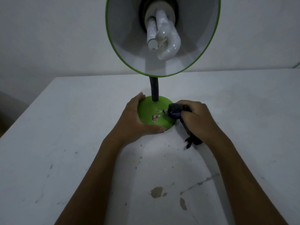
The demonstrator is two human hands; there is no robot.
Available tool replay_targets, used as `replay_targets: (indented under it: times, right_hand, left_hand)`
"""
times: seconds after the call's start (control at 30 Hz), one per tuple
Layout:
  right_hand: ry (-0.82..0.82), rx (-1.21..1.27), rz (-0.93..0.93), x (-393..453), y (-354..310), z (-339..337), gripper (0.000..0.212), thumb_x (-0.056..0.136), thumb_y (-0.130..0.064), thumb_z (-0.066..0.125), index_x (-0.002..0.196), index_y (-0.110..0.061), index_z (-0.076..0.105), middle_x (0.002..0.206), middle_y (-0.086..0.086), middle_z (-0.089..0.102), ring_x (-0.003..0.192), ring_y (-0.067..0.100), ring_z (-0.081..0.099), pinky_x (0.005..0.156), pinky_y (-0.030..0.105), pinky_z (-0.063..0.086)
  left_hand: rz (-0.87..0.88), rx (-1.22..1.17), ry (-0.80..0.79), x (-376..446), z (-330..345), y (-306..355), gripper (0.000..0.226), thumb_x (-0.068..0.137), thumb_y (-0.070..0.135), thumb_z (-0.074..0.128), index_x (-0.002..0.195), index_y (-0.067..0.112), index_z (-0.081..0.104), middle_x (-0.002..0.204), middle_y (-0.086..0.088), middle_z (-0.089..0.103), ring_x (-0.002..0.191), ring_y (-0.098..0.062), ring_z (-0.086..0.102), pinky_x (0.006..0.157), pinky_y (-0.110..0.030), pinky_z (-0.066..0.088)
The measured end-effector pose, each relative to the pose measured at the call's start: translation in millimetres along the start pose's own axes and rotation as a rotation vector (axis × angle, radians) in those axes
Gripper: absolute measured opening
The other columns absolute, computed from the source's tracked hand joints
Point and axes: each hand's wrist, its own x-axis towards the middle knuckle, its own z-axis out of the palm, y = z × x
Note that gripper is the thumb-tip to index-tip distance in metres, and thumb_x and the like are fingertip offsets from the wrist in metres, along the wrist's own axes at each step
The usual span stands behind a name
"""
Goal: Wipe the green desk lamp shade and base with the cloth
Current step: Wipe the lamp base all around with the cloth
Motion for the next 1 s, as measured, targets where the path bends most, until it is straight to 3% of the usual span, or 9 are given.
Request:
replay_targets:
  times: [0.07, 0.13, 0.27, 0.47, 0.57, 0.67, 0.8, 0.9, 1.0]
  right_hand:
    - [0.120, 0.085, 0.082, 2, 4, -6, 0.040, 0.083, 0.004, 0.046, 0.093, -0.024, 0.073, 0.057, -0.012, 0.064, 0.053, 0.007, 0.056, 0.052, 0.020, 0.043]
    - [0.210, 0.109, 0.123, 6, 6, -7, 0.033, 0.087, 0.000, 0.049, 0.099, -0.024, 0.069, 0.069, -0.005, 0.065, 0.060, 0.011, 0.059, 0.055, 0.016, 0.047]
    - [0.152, 0.096, 0.133, 8, 6, 0, 0.020, 0.089, -0.004, 0.052, 0.092, -0.022, 0.063, 0.077, -0.002, 0.064, 0.062, 0.004, 0.056, 0.052, 0.007, 0.041]
    - [0.064, -0.065, -0.004, -2, -1, 9, 0.028, 0.080, 0.001, 0.060, 0.098, -0.016, 0.072, 0.080, 0.005, 0.068, 0.068, 0.015, 0.057, 0.059, 0.016, 0.045]
    - [0.025, -0.128, -0.022, -4, -3, 5, 0.020, 0.079, 0.001, 0.061, 0.092, -0.007, 0.074, 0.077, 0.016, 0.069, 0.069, 0.024, 0.059, 0.062, 0.033, 0.048]
    - [-0.027, -0.088, 0.008, -3, -5, -1, 0.015, 0.080, 0.000, 0.058, 0.088, -0.001, 0.071, 0.079, 0.026, 0.066, 0.067, 0.032, 0.059, 0.056, 0.029, 0.043]
    - [0.073, -0.013, -0.005, 1, -7, 2, 0.027, 0.082, 0.003, 0.055, 0.091, -0.017, 0.071, 0.073, 0.006, 0.067, 0.064, 0.015, 0.058, 0.057, 0.023, 0.046]
    - [0.076, -0.050, -0.065, 5, -1, 18, 0.036, 0.084, 0.002, 0.053, 0.106, -0.019, 0.071, 0.083, 0.004, 0.068, 0.080, 0.021, 0.060, 0.063, 0.029, 0.046]
    - [0.017, -0.197, -0.149, 5, 8, 31, 0.042, 0.083, -0.009, 0.049, 0.119, -0.021, 0.066, 0.096, 0.005, 0.063, 0.097, 0.017, 0.048, 0.072, 0.013, 0.037]
  left_hand:
    - [0.000, 0.006, -0.001, 0, 0, 0, 0.128, 0.041, 0.051, 0.096, 0.149, 0.032, 0.029, 0.147, 0.019, 0.036, 0.131, -0.005, 0.041, 0.108, -0.035, 0.044]
    - [-0.001, 0.006, -0.003, -1, 0, 0, 0.128, 0.042, 0.051, 0.096, 0.149, 0.032, 0.028, 0.147, 0.018, 0.036, 0.132, -0.006, 0.041, 0.109, -0.035, 0.043]
    - [0.002, 0.004, -0.004, -2, 0, 1, 0.127, 0.043, 0.050, 0.096, 0.149, 0.032, 0.028, 0.147, 0.016, 0.036, 0.131, -0.007, 0.041, 0.109, -0.036, 0.043]
    - [-0.004, 0.000, -0.001, -2, 0, 0, 0.128, 0.042, 0.051, 0.096, 0.149, 0.032, 0.029, 0.147, 0.016, 0.036, 0.131, -0.007, 0.041, 0.108, -0.036, 0.044]
    - [0.003, -0.005, -0.007, -1, -1, 1, 0.128, 0.042, 0.051, 0.095, 0.149, 0.032, 0.029, 0.148, 0.016, 0.036, 0.132, -0.006, 0.041, 0.108, -0.035, 0.043]
    - [0.009, 0.001, -0.039, -2, -4, 1, 0.128, 0.043, 0.048, 0.097, 0.150, 0.031, 0.028, 0.147, 0.018, 0.035, 0.131, -0.003, 0.041, 0.106, -0.030, 0.043]
    - [0.000, -0.005, -0.056, -1, -14, -2, 0.129, 0.041, 0.045, 0.098, 0.150, 0.032, 0.030, 0.146, 0.017, 0.040, 0.129, -0.003, 0.044, 0.103, -0.027, 0.044]
    - [0.006, 0.009, -0.044, -1, -17, -2, 0.127, 0.042, 0.045, 0.097, 0.150, 0.031, 0.031, 0.147, 0.014, 0.042, 0.130, -0.005, 0.045, 0.102, -0.026, 0.044]
    - [0.017, 0.031, -0.044, 0, -16, -3, 0.127, 0.043, 0.047, 0.097, 0.150, 0.029, 0.031, 0.149, 0.013, 0.041, 0.130, -0.005, 0.043, 0.103, -0.025, 0.043]
